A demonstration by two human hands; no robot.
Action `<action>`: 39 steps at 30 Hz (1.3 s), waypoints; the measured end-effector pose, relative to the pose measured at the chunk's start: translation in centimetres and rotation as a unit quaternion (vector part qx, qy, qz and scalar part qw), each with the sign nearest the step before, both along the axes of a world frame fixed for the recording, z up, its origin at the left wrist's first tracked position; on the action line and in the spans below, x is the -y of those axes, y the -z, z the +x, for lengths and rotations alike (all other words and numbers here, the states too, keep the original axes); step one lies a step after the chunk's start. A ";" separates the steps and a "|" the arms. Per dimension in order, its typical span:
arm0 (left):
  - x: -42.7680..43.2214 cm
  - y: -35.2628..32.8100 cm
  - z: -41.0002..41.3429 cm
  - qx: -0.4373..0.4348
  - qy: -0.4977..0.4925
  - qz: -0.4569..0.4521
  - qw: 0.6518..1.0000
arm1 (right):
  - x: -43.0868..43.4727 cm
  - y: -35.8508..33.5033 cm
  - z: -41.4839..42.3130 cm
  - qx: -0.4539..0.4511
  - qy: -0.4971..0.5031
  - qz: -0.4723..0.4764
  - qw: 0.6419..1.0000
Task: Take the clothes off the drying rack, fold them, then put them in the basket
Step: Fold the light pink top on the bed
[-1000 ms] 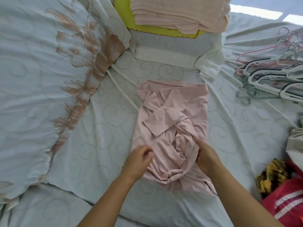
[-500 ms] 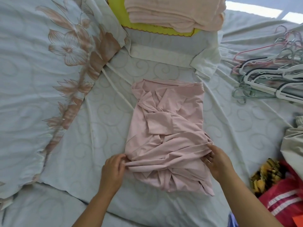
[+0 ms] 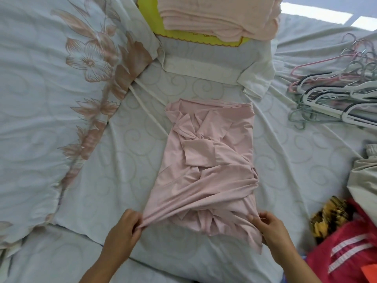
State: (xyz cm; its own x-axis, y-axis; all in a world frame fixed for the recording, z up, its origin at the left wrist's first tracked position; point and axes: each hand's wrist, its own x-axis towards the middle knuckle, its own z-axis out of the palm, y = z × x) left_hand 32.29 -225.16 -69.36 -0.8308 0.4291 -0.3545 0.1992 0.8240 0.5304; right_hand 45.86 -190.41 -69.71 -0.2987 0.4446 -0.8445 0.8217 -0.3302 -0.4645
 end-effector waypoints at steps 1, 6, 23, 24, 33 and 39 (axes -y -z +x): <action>1.2 0.1 0.8 0.000 0.030 -0.007 1.000 | -0.1 0.1 0.2 0.009 -0.019 -0.015 1.000; 3.8 2.5 1.4 0.044 0.078 -0.081 0.993 | -1.2 -0.2 -2.4 -0.022 -0.060 0.069 0.996; -13.4 2.1 -5.4 0.076 0.068 -0.035 0.994 | -4.3 -0.9 -15.2 -0.254 0.031 0.217 0.942; -13.6 2.1 -6.0 0.094 0.040 -0.013 0.995 | -6.2 -1.0 -14.4 -0.247 0.145 0.189 0.939; -20.1 3.7 -16.8 0.211 -0.368 0.160 0.891 | -11.2 2.7 -10.2 -0.111 0.270 0.022 0.956; -22.3 3.4 -19.3 0.224 -0.499 0.231 0.805 | -12.6 2.1 -11.8 -0.124 0.357 0.016 0.926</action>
State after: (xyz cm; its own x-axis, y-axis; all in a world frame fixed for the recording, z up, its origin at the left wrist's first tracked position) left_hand 12.94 -202.90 -72.78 -0.6761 -0.2000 -0.7092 -0.7364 0.1497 0.6598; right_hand 34.04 -177.85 -71.80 -0.1020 0.6265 -0.7728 0.2675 -0.7309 -0.6279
